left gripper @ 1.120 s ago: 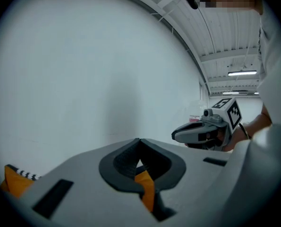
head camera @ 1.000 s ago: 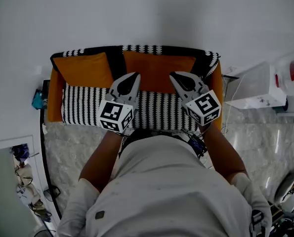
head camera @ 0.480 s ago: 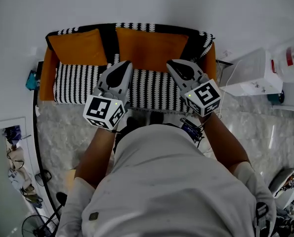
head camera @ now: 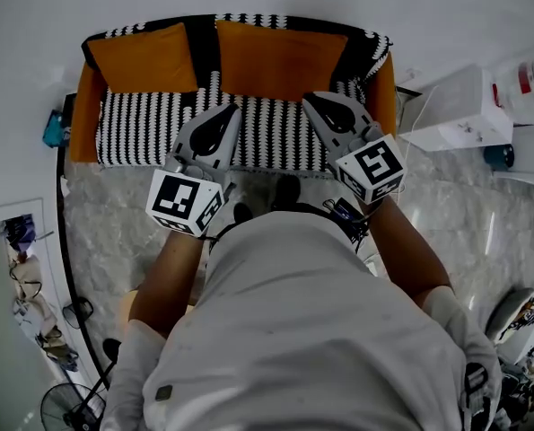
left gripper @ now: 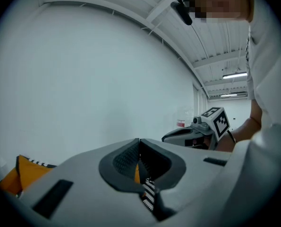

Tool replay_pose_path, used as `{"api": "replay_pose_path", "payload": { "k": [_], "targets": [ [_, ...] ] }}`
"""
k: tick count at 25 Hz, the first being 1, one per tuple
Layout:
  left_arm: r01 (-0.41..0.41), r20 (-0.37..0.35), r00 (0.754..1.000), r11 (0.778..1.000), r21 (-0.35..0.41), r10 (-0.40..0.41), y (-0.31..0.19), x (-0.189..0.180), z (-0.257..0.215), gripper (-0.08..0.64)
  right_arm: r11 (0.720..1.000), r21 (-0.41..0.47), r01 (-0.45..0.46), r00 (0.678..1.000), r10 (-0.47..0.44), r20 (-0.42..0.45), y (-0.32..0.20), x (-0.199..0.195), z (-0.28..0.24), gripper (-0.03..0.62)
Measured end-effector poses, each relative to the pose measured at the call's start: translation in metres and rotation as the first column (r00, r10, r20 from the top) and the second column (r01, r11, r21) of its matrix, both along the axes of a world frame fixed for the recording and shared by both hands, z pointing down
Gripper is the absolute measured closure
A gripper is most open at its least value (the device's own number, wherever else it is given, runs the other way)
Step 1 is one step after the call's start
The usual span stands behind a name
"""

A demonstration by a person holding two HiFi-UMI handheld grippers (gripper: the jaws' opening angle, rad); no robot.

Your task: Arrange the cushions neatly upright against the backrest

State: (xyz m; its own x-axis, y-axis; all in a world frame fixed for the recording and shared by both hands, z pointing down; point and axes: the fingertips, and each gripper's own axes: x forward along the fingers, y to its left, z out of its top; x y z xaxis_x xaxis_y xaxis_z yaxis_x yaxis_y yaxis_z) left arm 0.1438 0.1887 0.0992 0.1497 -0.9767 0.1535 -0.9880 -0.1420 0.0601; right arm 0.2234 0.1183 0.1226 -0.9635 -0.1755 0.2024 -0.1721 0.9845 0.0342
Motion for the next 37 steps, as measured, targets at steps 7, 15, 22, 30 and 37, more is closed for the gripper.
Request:
{"api": "replay_pose_path", "payload": {
  "k": [7,15,22,30,37],
  "targets": [
    [0.023,0.013,1.0,0.999,0.031,-0.023,0.076,-0.029,-0.02,0.551,1.0,0.008,-0.021,1.0,0.02,0.02,0.078,-0.014,-0.013,0.566],
    [0.041,0.015,0.999,0.998,0.048,-0.041,0.15,-0.05,-0.02,0.551,0.999,0.024,-0.028,0.999,0.027,0.041,0.154,-0.023,-0.013,0.566],
    [0.046,0.003,0.999,0.997,0.067,-0.046,0.185,-0.058,-0.022,0.551,0.999,0.044,-0.023,0.999,0.021,0.048,0.195,-0.029,-0.02,0.566],
    [0.04,-0.002,0.999,0.996,0.084,-0.04,0.192,-0.06,-0.024,0.551,0.999,0.029,-0.024,0.998,0.022,0.059,0.203,-0.036,-0.028,0.566],
    [0.038,0.0,0.999,0.995,0.09,-0.038,0.199,-0.064,-0.021,0.551,0.999,0.04,-0.03,0.998,0.027,0.064,0.211,-0.044,-0.032,0.566]
  ]
}}
